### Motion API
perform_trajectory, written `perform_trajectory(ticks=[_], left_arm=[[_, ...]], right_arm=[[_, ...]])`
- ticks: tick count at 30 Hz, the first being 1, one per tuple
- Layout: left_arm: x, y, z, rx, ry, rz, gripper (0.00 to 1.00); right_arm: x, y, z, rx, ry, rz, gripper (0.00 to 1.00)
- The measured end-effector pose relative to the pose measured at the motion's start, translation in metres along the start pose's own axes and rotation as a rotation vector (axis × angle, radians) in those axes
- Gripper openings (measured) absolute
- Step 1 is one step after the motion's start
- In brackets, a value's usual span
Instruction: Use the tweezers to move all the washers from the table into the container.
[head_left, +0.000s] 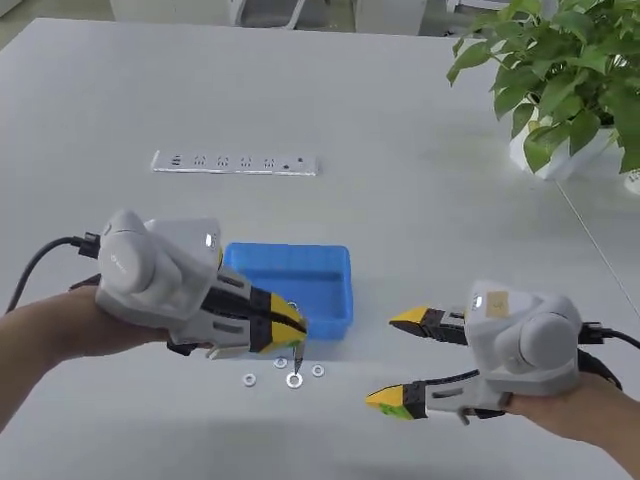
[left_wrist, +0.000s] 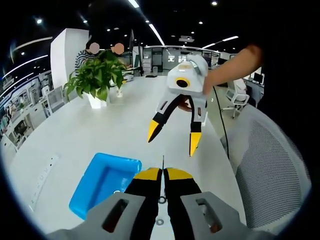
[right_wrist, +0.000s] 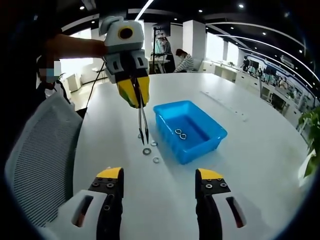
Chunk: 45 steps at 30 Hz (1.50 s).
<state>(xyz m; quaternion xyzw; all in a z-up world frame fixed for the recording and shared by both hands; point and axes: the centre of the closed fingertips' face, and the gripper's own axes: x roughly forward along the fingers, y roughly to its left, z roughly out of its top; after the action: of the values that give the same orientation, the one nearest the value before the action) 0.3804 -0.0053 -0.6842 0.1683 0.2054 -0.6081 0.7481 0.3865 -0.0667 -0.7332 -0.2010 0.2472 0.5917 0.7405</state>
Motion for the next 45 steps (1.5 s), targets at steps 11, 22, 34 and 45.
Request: perform_trajectory(ticks=[11, 22, 34, 45], left_arm=[[0.006, -0.005, -0.008, -0.008, 0.014, -0.012, 0.06], [0.012, -0.005, -0.016, -0.022, 0.020, -0.021, 0.06], [0.012, -0.004, -0.019, -0.039, 0.011, -0.026, 0.06], [0.005, -0.007, -0.024, -0.013, 0.046, -0.043, 0.06]], right_arm=[[0.003, 0.003, -0.005, 0.001, 0.009, 0.017, 0.58], [0.004, 0.003, -0.009, 0.009, 0.012, 0.019, 0.57], [0.010, 0.004, -0.008, 0.008, 0.009, 0.033, 0.56], [0.024, 0.011, 0.004, -0.035, -0.006, 0.076, 0.49]])
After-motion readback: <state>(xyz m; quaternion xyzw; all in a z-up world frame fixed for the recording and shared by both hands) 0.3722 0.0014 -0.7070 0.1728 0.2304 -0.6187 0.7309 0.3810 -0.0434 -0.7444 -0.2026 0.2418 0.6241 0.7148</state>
